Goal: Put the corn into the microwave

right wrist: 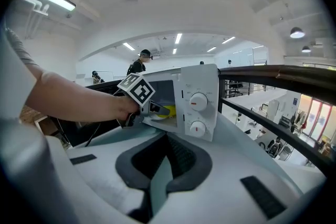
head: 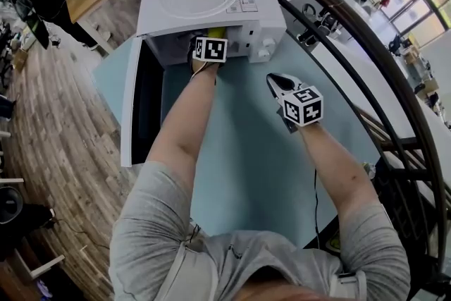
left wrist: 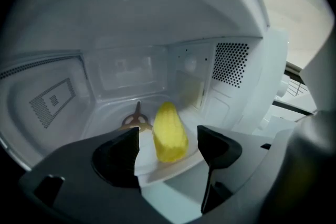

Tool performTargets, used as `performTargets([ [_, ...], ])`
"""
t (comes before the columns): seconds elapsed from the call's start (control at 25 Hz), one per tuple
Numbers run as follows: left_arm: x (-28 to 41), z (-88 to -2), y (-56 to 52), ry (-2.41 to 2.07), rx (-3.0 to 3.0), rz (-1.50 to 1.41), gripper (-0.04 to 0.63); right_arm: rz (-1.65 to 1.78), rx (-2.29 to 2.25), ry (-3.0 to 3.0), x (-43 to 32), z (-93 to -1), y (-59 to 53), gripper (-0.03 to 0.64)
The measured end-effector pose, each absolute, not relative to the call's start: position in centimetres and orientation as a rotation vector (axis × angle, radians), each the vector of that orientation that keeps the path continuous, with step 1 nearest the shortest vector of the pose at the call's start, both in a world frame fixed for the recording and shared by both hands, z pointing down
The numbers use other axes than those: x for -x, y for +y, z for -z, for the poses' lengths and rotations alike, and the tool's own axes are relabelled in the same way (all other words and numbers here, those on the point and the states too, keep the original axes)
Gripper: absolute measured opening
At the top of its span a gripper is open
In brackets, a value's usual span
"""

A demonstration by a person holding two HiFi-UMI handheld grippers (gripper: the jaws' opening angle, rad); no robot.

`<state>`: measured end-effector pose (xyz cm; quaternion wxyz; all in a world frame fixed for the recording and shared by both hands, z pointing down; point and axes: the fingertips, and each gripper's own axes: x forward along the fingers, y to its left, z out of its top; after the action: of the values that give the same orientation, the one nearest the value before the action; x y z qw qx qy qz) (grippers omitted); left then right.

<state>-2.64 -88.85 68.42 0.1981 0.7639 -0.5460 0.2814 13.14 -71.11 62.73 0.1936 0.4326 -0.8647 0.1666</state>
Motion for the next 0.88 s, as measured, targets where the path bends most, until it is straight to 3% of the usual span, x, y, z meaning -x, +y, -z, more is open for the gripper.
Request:
performTargets([
  [0.88,2.9,-63.2,-74.2,-1.4,-2.161,-0.621,0.345,-0.509,-1.352,-2.35,-15.9,-57.5,-59.4,0.017],
])
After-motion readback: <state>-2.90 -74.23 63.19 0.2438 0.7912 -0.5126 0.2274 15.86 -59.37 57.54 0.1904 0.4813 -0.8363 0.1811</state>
